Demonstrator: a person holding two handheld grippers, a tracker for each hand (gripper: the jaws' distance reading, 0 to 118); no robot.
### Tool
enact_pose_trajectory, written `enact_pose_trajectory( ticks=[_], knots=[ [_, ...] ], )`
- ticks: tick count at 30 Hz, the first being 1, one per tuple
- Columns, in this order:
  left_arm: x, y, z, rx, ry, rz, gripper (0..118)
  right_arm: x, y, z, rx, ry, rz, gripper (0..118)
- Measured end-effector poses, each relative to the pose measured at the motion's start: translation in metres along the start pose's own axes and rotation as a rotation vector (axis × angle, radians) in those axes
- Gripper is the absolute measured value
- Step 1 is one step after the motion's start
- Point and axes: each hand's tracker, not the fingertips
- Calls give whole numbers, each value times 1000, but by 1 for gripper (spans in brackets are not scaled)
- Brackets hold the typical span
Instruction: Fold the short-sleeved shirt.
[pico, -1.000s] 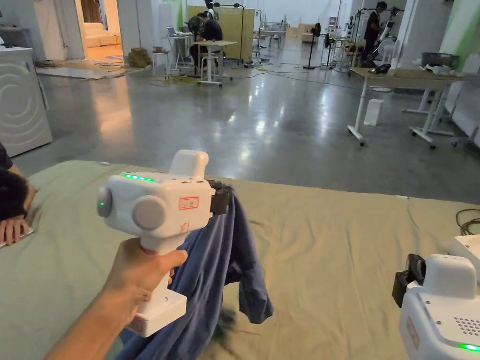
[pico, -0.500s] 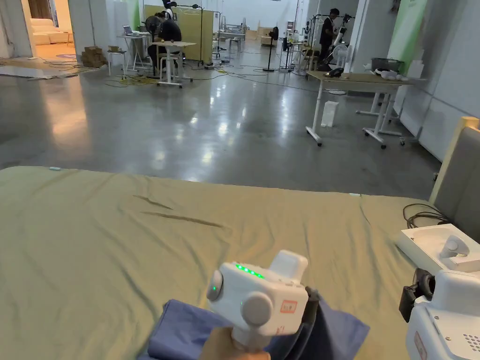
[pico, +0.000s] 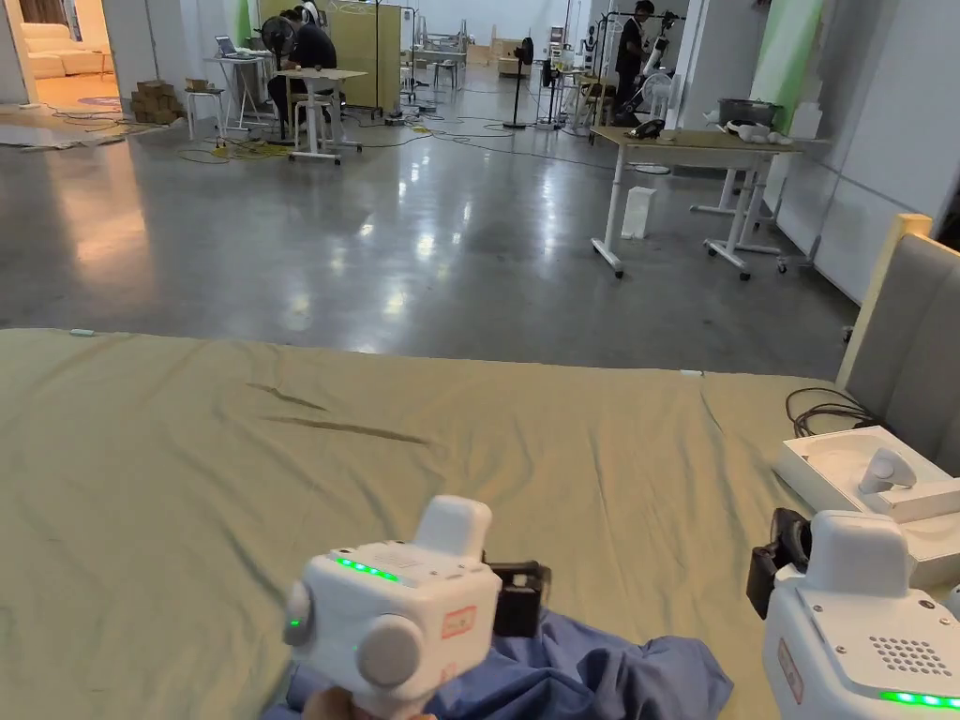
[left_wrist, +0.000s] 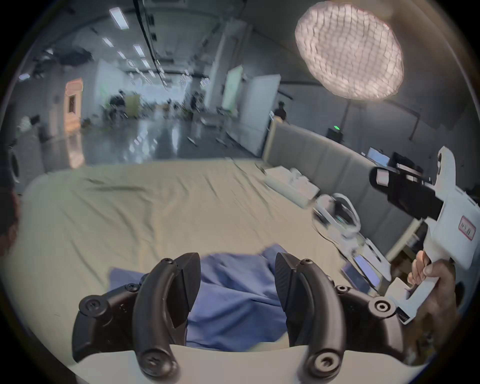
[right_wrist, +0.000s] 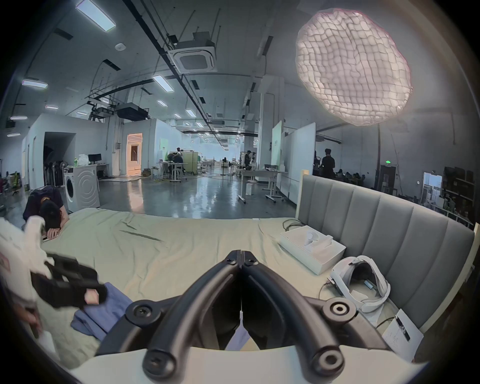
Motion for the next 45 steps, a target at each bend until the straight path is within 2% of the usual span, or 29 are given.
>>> enact_pose_trajectory(
  ticks=[4,5,6,8,10,11,13,14,18,22,30,32,33,35,36,38,45],
  knots=[
    [-28,12,45,135,164,-19,62,-15,8,-2,20,36,-1,0],
    [-33,13,54,161,196,-24,57,-19,9,-2,21,42,0,0],
    [-39,13,65,182,232,-33,47,-23,9,-3,23,49,3,0],
    [-46,13,80,214,307,-45,43,-29,9,-3,25,64,2,0],
    [-55,10,93,235,384,-28,24,-36,9,-4,28,70,-2,0],
    [-59,8,97,243,393,-9,19,-37,9,-3,29,72,-4,0],
    [-68,3,100,241,407,26,1,-41,9,-4,30,78,-13,0],
    [-70,-1,104,254,454,36,1,-43,10,-4,32,80,-16,0],
    [-74,-13,110,258,484,41,1,-49,7,-4,48,79,-6,0],
    [-93,-20,102,197,464,100,1,-50,7,-7,37,96,5,0],
    [-164,-28,18,-101,378,201,1,-45,-4,-25,-11,100,19,0],
    [-181,-29,-15,-199,356,226,5,-41,-8,-30,-28,96,18,0],
    [-191,-29,-32,-246,342,242,18,-39,-10,-33,-37,91,18,0],
    [-208,-30,-63,-329,343,286,55,-35,-15,-40,-54,80,25,0],
    [-214,-32,-76,-351,327,310,70,-33,-17,-43,-63,75,28,0],
    [-227,-36,-101,-398,309,343,72,-28,-23,-50,-84,64,37,0],
    [-241,-62,-163,-584,370,264,74,-11,-44,-71,-161,16,52,0]
  ],
)
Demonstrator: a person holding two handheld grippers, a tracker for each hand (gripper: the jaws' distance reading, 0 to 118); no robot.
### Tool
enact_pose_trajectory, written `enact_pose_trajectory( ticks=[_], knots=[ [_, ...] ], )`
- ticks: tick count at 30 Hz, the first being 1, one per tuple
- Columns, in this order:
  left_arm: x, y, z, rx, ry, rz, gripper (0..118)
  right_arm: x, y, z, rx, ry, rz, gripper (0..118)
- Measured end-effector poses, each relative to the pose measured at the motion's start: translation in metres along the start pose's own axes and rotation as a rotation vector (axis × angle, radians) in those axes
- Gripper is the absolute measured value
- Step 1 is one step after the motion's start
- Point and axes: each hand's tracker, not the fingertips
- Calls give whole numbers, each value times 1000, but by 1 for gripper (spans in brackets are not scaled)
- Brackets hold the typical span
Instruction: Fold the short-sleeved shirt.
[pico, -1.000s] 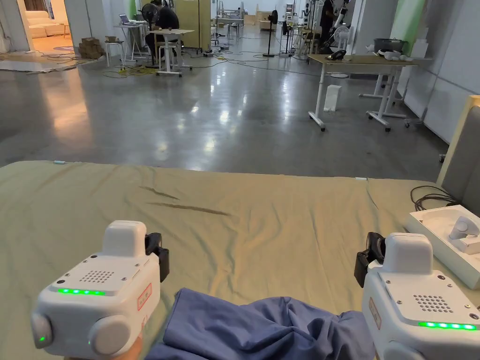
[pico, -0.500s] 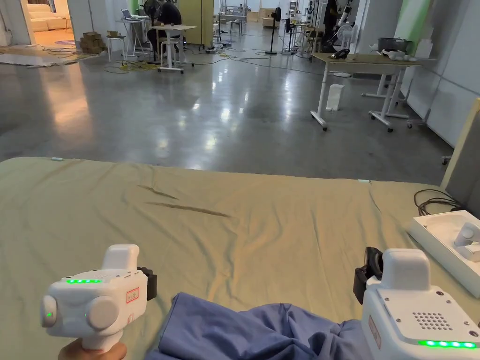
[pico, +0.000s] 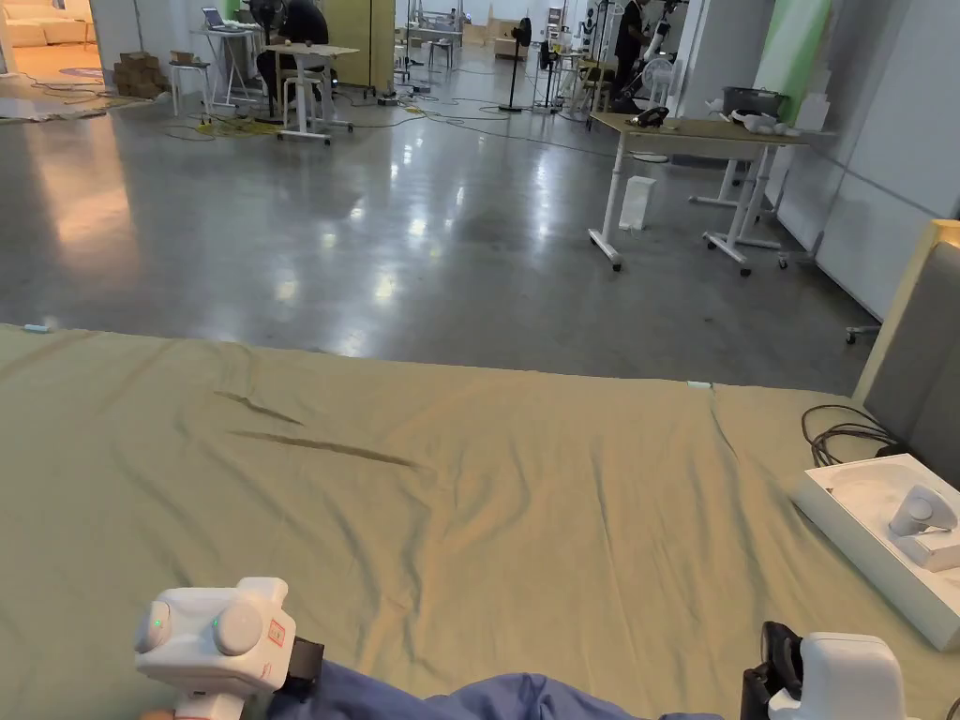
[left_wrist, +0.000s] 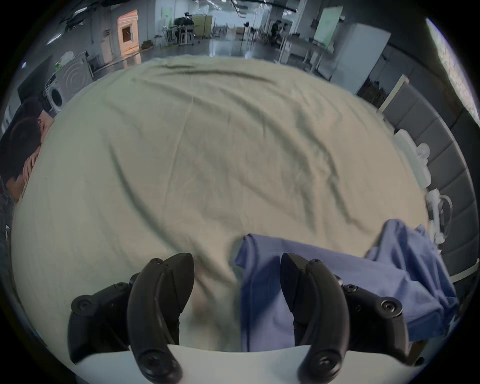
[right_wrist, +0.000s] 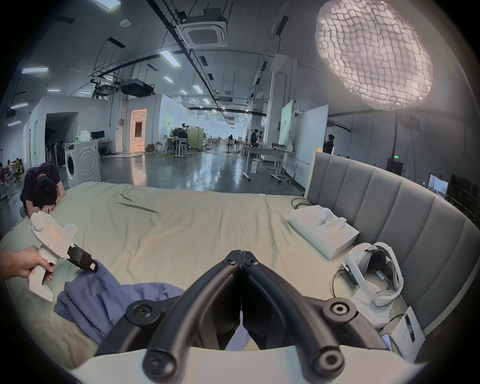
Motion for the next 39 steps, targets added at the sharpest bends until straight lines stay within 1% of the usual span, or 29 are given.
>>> enact_pose_trajectory(
  ticks=[1,2,3,6,7,10,11,14,15,16,17,18,20,21,23,26,27,28,29,30,31,32,35,36,39],
  knots=[
    [5,-1,-4,-7,21,-26,74,2,-3,-3,-10,-4,-1,0],
    [10,-3,-3,26,45,-63,74,3,-5,-4,-18,-7,-2,0],
    [17,-8,1,55,75,-100,71,4,-8,-6,-28,-10,-1,0],
    [38,-13,1,72,120,-222,49,5,-14,-14,-59,-10,0,0],
    [43,-17,4,75,141,-256,40,4,-16,-17,-70,-9,-1,0],
    [54,-22,4,72,125,-287,11,3,-20,-25,-107,-7,0,0],
    [53,-22,6,74,128,-287,6,3,-21,-28,-120,-4,4,0],
    [45,-25,16,83,78,-255,5,7,-23,-43,-174,2,21,3],
    [39,-23,20,95,35,-236,5,9,-24,-51,-212,9,24,12],
    [37,-26,29,123,44,-223,5,12,-25,-59,-246,26,15,22],
    [34,-28,39,155,39,-206,5,14,-27,-68,-281,40,8,27],
    [32,-31,49,185,18,-181,5,17,-29,-80,-335,63,2,36],
    [25,-36,67,225,-17,-154,5,20,-37,-104,-423,78,-9,56],
    [23,-40,74,225,-25,-154,5,20,-42,-118,-483,89,-4,59],
    [20,-48,86,249,-32,-155,5,17,-55,-142,-592,96,18,59],
    [16,-59,96,263,-18,-153,5,11,-82,-169,-725,129,19,58],
    [14,-62,96,265,-16,-151,5,9,-91,-176,-782,159,10,57],
    [13,-65,96,269,-13,-142,5,5,-100,-181,-813,145,14,52],
    [11,-67,97,271,-13,-130,5,3,-104,-181,-805,140,11,43],
    [9,-69,97,268,-15,-120,5,1,-105,-175,-760,132,3,38],
    [10,-74,98,267,-13,-112,5,0,-103,-170,-715,112,5,25],
    [10,-76,98,268,-11,-112,5,-1,-101,-169,-728,126,7,4],
    [11,-79,99,275,-5,-121,5,-3,-96,-159,-707,140,46,3],
    [11,-78,103,278,-7,-120,5,-2,-92,-154,-675,144,44,3],
    [11,-76,122,334,-26,-88,5,7,-66,-130,-531,139,-20,3]
  ],
)
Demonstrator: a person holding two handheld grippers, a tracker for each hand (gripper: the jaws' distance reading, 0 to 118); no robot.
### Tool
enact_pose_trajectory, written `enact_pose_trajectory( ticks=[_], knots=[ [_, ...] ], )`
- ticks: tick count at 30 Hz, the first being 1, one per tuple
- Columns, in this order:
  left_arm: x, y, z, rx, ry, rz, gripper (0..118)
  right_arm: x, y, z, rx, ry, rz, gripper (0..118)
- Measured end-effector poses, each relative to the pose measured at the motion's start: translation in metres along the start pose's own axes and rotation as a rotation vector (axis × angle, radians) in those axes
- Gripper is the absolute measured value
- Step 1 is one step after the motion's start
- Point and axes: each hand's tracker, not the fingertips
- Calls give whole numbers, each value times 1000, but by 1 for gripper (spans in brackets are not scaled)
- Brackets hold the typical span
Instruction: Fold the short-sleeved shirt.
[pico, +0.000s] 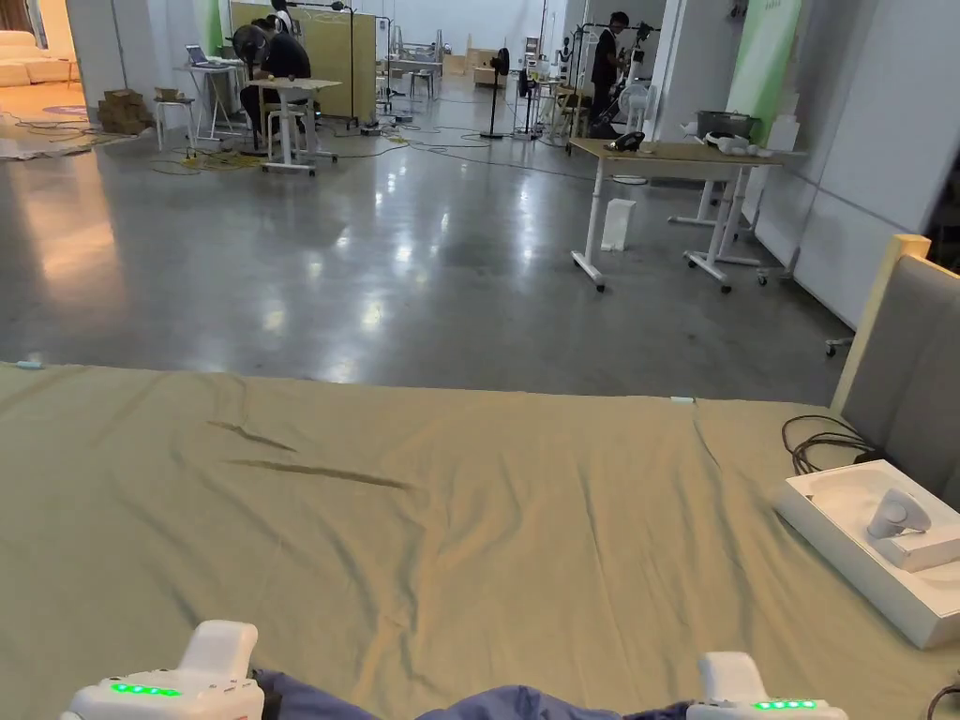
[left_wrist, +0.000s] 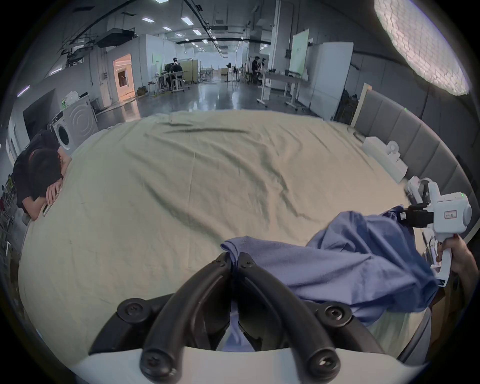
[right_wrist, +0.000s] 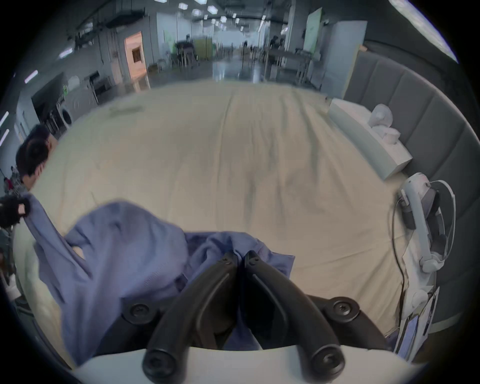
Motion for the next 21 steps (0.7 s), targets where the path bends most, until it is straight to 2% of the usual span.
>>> enact_pose_trajectory(
  ticks=[2,5,8,10,21],
  knots=[
    [1,9,13,37,0,-2,5,3,10,26,86,16,-16,3],
    [0,25,37,118,24,-11,5,4,28,67,201,-5,19,2],
    [-8,41,62,182,14,31,5,8,45,101,290,9,11,2],
    [-13,55,80,211,39,12,5,10,56,125,354,0,23,2],
    [-73,133,173,386,165,34,5,26,126,219,557,-67,13,2]
  ],
)
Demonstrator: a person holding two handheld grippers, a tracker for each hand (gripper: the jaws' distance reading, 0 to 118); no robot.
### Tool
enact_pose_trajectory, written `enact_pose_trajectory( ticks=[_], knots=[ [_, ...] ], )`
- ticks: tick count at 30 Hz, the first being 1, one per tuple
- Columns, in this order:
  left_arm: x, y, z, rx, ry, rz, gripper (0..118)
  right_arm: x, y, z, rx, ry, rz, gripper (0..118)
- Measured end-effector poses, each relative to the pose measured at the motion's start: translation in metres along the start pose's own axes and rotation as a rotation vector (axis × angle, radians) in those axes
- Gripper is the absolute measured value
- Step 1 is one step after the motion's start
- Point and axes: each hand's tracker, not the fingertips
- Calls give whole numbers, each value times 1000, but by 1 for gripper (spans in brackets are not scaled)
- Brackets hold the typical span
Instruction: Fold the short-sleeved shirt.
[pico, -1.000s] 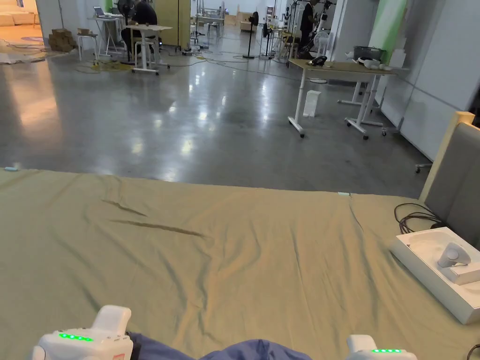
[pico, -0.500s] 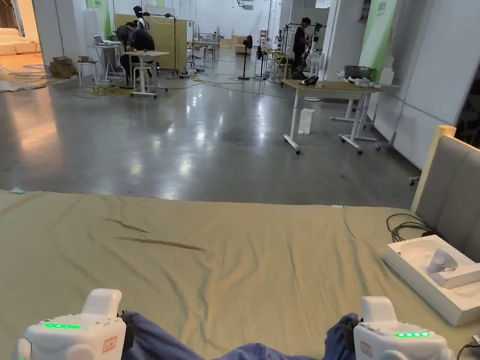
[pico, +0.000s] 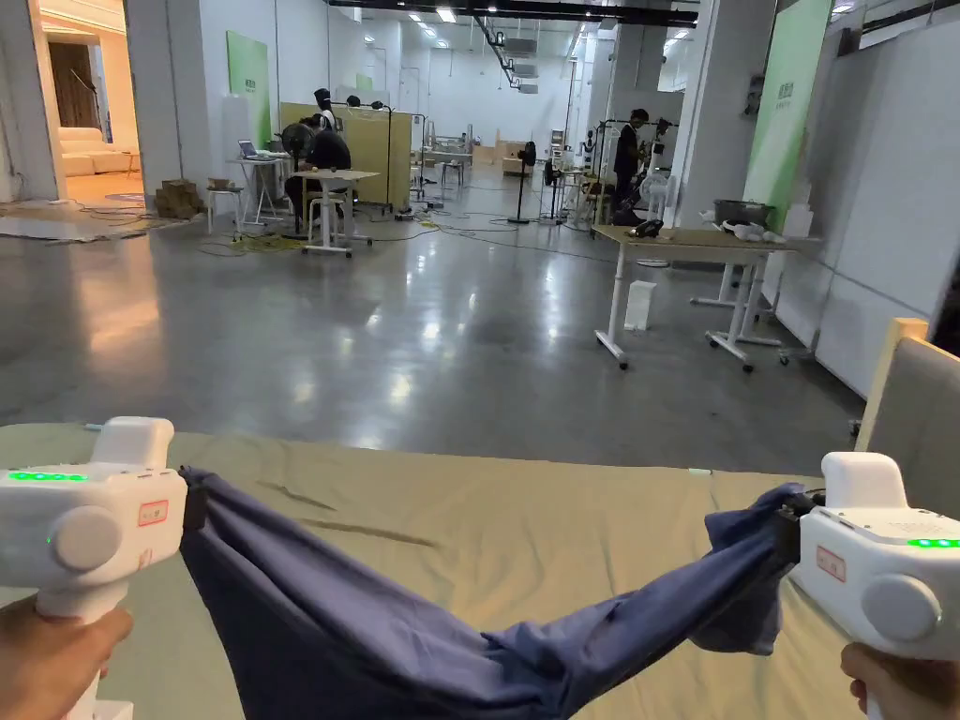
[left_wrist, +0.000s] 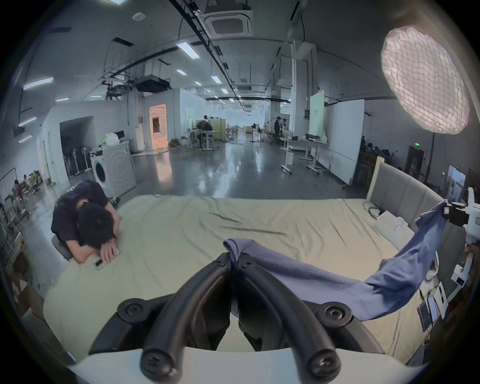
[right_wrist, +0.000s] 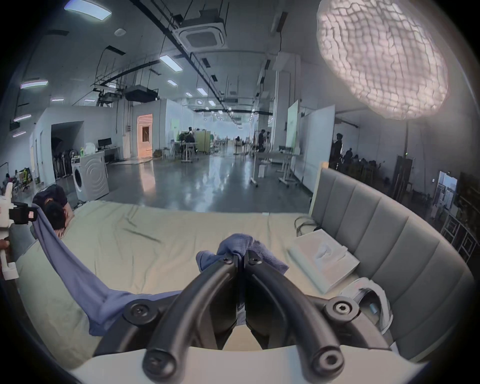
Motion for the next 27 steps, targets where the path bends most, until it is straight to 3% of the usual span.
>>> enact_pose_trajectory(
  ticks=[11,27],
  knots=[
    [-68,48,15,24,108,54,5,17,54,7,63,-87,34,2],
    [-69,106,-12,31,143,37,5,0,114,-39,96,-99,52,2]
  ],
)
